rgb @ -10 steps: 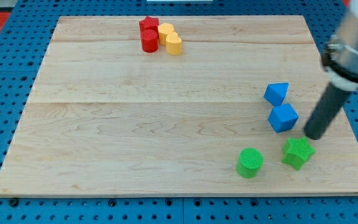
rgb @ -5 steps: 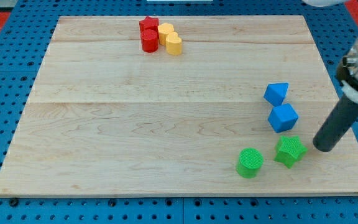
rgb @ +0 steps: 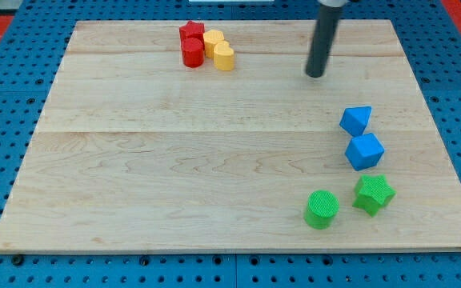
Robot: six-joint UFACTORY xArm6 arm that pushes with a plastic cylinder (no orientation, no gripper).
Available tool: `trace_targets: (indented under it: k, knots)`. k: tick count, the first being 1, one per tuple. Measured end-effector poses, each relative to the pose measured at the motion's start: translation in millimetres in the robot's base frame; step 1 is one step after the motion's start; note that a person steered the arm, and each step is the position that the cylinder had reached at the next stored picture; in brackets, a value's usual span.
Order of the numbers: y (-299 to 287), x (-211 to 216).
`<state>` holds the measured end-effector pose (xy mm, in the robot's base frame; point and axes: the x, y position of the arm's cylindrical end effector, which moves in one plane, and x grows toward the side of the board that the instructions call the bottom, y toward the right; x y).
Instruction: Move the green circle above the blue triangle
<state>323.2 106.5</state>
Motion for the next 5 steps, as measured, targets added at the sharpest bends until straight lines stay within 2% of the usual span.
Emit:
trace_targets:
  k: [2,3,5]
  knots:
    - [-51,84]
    - [-52,145]
    - [-58,292]
